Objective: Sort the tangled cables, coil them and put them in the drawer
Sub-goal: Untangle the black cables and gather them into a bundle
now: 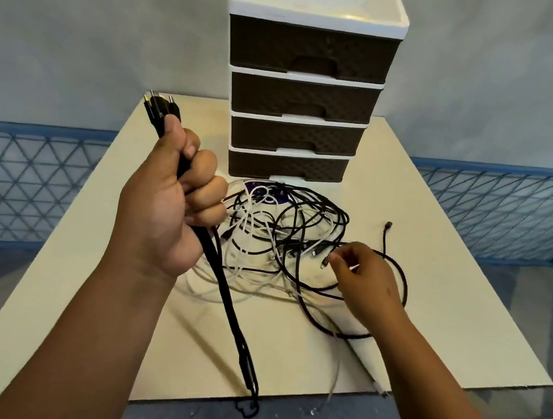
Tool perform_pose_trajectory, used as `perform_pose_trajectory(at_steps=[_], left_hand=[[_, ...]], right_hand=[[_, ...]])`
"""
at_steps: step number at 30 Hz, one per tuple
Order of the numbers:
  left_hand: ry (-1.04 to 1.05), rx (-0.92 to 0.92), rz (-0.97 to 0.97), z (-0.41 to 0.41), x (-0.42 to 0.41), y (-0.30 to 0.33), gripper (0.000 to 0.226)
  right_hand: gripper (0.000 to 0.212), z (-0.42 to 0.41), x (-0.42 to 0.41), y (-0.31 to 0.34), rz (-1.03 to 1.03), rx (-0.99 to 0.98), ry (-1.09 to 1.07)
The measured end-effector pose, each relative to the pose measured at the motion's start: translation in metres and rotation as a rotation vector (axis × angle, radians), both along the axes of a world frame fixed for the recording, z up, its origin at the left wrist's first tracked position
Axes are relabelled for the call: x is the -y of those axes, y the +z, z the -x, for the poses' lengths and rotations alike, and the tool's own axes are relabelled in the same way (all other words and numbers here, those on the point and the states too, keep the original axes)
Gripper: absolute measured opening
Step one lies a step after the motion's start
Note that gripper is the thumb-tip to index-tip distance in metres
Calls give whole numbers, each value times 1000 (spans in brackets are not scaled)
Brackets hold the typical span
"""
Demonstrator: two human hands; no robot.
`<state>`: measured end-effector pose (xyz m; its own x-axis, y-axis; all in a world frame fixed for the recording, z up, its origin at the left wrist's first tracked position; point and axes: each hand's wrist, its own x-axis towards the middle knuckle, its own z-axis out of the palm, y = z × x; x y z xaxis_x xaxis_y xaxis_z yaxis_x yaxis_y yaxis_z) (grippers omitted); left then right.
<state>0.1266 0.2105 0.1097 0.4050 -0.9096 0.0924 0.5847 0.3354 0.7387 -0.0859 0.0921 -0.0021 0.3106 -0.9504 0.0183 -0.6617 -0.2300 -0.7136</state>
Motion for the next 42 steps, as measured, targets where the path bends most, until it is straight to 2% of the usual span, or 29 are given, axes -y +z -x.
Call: perform_pose_trajectory(at_steps=[6,13,17,23,30,33,37,42], left_hand=[[-42,-37,-22,-29,15,-7,41],[-67,-41,-53,-27,35,-11,40],[-79,-34,-67,-21,48,-12,38],[-91,-21,-93,-7,65,-11,37],[-74,-24,-125,3,81,-12,38],[-64,-30,-136,4,83,-12,37],[-56,-42,-135,3,84,-11,36],[-41,-47,-152,4,84,-10,36]], right_hand=[[12,-5,43,-8,11,-9,-135],[27,-5,104,-22,44,-196,-122],[32,-9,127,-33,73,-287,-16],[44,-15,156,-40,146,-463,304],[27,-7,175,-27,336,-549,513],[23,-1,182,-6,322,-510,514],[18,1,191,52,268,-351,504],[13,-8,183,128,261,-46,453]])
